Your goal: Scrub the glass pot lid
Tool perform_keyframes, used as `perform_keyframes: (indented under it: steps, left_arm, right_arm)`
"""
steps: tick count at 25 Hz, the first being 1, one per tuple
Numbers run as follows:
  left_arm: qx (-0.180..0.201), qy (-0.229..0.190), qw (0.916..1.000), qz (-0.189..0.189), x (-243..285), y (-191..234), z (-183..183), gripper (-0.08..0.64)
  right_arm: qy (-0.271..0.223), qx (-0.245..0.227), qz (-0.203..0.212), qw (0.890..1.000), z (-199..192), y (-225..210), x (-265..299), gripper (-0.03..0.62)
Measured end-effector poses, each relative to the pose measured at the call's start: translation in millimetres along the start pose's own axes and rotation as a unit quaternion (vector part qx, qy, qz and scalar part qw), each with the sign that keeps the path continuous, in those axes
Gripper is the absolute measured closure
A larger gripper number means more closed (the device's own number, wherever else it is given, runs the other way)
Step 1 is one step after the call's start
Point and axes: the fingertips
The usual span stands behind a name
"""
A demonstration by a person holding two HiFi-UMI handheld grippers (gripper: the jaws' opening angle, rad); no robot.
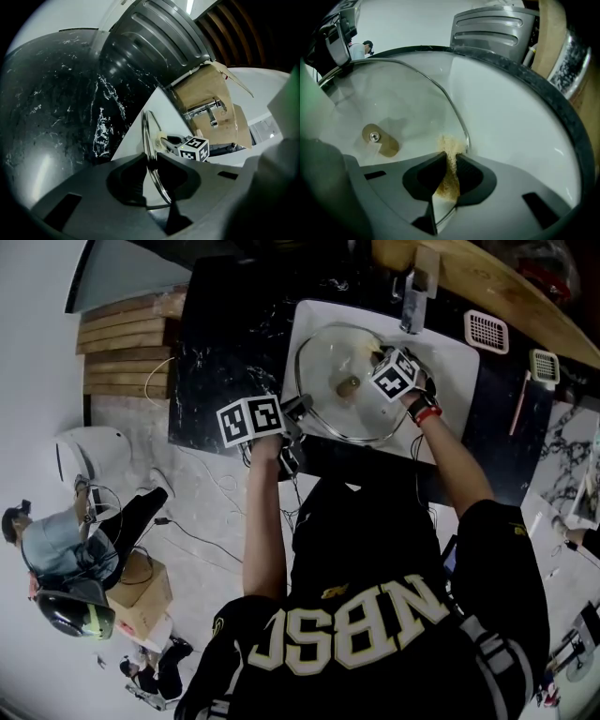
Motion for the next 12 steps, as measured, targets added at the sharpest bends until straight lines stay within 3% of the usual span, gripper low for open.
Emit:
perform_keyframes:
  steps: [12]
  left_arm:
    - [0.009, 0.001, 1.0, 0.003, 0.5, -0.3, -0.9, 0.48]
  right_arm:
    - [0.074, -0.011, 0.019, 0.997, -56.5, 7.8, -8.4, 0.528]
Point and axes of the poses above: the fingertips, and each gripper's own axes: x forward along the fingers, y to its left, z out of its top, and after that the axes turned 13 degrees about y, right-handed
